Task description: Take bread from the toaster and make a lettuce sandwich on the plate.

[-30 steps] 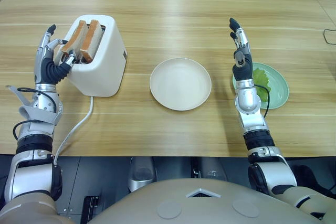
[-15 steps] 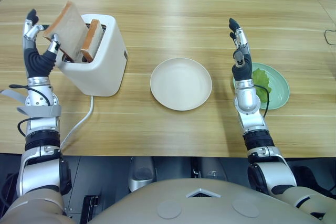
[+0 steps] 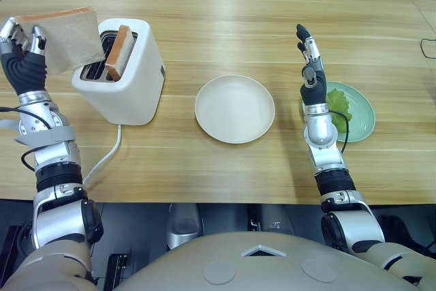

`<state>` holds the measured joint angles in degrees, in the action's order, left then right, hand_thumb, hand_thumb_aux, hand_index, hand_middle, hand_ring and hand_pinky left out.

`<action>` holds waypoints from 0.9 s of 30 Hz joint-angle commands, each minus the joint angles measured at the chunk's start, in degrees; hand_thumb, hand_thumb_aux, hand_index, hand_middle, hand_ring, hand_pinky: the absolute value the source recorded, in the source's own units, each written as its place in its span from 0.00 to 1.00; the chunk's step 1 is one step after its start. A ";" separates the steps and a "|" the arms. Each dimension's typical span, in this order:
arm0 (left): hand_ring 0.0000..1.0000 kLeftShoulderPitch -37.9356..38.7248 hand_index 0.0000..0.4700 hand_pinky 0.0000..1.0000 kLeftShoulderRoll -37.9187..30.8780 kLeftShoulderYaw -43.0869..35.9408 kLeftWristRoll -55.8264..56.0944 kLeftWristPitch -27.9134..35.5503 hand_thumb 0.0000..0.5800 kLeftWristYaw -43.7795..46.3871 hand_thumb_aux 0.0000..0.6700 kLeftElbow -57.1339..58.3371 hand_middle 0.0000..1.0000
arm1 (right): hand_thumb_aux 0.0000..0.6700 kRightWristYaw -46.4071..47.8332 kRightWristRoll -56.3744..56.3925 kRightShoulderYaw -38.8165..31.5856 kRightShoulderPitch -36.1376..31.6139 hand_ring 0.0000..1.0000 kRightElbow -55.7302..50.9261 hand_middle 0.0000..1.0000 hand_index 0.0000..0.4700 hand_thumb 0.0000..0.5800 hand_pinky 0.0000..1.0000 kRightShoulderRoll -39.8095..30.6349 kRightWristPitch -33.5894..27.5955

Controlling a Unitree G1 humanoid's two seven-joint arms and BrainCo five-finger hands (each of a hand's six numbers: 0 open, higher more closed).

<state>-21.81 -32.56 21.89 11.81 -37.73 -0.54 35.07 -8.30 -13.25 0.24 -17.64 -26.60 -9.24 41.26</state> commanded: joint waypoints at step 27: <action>1.00 0.41 0.98 1.00 16.54 -8.94 15.56 22.63 1.00 15.13 1.00 -35.74 1.00 | 0.00 -10.07 -5.89 9.49 2.65 0.00 -4.53 0.00 0.00 0.00 0.00 -15.78 -5.08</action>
<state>-21.43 -16.71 15.81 30.24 -16.48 13.78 -0.68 -16.42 -16.68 9.30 -15.44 -29.28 -23.74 38.04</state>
